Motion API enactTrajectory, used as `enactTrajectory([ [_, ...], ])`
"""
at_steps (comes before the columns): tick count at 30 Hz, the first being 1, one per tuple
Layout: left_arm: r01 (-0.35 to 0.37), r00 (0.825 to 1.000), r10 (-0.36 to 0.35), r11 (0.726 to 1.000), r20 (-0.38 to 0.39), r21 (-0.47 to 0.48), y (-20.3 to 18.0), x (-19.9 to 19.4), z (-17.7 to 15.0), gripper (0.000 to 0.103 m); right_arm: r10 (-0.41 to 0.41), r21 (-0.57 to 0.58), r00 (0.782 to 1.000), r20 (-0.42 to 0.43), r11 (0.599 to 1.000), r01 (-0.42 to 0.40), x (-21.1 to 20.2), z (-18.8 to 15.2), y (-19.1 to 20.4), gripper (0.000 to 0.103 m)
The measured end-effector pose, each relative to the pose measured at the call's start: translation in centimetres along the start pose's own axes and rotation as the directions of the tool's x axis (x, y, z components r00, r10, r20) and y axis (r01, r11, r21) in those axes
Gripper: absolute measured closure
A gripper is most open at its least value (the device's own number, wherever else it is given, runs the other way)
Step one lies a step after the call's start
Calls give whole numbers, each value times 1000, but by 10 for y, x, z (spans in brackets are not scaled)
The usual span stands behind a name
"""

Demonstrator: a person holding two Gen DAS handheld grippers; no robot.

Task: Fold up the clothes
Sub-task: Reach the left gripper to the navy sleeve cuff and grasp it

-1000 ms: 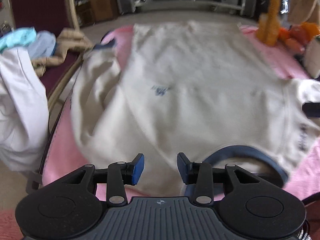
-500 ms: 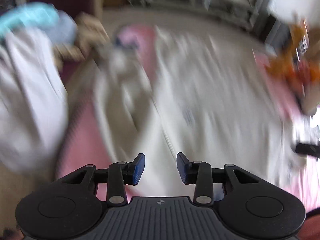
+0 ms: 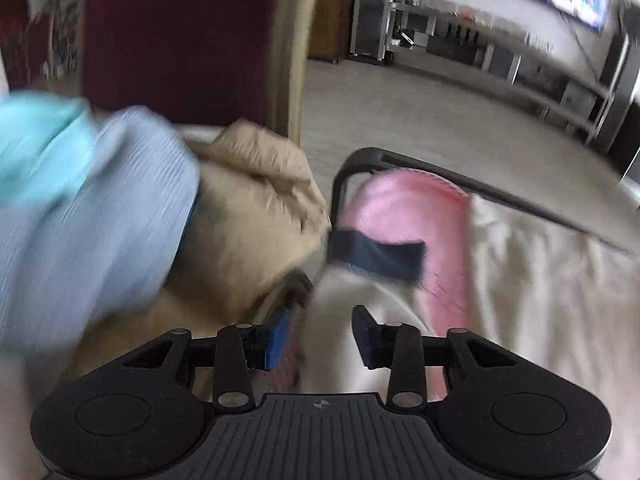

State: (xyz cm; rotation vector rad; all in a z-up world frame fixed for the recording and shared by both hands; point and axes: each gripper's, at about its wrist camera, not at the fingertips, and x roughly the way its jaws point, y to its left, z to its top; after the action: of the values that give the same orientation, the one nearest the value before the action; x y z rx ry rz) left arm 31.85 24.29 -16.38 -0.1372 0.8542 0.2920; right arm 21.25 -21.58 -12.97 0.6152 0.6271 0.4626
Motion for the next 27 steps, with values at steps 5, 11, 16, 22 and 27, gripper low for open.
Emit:
enactTrajectory([
  [5,23,999,-23,1000,-44,-1,-5,43,17,66,-11,23,999,-42,1000,12,11,-6,-11,63],
  [11,25,998,-25,1000,-57,-4,-9,74,14,65,-4,-27,998,-61,1000,3,7,-20,-5,59],
  [16,72,996,-73,997,-46,-33,-6,72,10,77,-7,-28,997,-72,1000,5,7,-25,-3,57],
  [22,26,1000,-26,998,7,53,-22,64,6,101,-33,-27,997,-64,999,31,4,-25,-6,57],
  [27,-17,992,3,994,129,110,-37,12,9,101,-35,-4,998,-55,999,35,3,-20,-14,56],
])
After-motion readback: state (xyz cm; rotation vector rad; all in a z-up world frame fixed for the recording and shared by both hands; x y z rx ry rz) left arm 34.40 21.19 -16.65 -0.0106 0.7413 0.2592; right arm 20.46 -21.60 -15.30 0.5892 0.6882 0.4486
